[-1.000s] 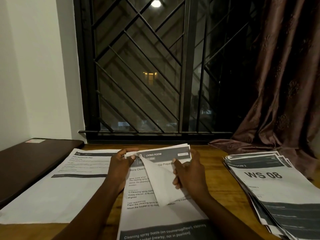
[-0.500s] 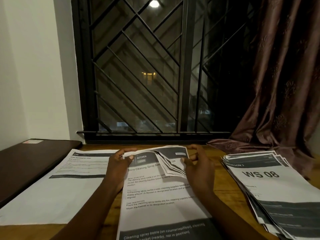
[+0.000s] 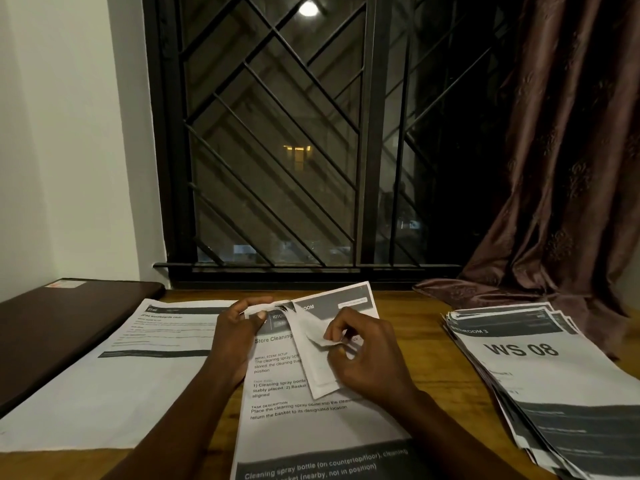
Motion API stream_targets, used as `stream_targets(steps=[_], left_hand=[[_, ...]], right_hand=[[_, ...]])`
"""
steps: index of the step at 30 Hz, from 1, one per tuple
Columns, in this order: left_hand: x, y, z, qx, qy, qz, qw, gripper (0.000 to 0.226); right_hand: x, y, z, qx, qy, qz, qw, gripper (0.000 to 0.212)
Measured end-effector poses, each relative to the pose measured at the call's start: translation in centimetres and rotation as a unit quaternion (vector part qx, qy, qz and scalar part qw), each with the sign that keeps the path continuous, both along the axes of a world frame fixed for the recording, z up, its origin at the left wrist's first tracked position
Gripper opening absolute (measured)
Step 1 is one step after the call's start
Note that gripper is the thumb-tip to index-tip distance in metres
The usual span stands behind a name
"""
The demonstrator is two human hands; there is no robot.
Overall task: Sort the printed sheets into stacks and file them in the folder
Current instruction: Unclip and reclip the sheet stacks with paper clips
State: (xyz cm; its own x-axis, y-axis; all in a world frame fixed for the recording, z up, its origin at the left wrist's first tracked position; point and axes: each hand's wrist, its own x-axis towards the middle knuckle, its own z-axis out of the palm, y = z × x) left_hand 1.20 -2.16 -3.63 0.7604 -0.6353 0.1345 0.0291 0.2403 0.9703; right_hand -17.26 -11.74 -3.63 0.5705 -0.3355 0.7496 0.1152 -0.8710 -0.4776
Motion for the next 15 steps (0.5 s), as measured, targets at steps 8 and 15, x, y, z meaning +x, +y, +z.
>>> stream_targets(steps=[8,15], left_hand=[[0.0,0.2,0.2,-0.018,0.016,-0.022,0.999,0.020],[0.1,-0.1,0.7,-0.005,0.033,-0.022,0.999,0.034]], right_hand=[[-1.1,-2.1,1.8,0.301,-0.041,-0.079,0.949,0.094],[-2.0,-4.9,-0.5,0.350,0.123,-0.081,0.925,0.029]])
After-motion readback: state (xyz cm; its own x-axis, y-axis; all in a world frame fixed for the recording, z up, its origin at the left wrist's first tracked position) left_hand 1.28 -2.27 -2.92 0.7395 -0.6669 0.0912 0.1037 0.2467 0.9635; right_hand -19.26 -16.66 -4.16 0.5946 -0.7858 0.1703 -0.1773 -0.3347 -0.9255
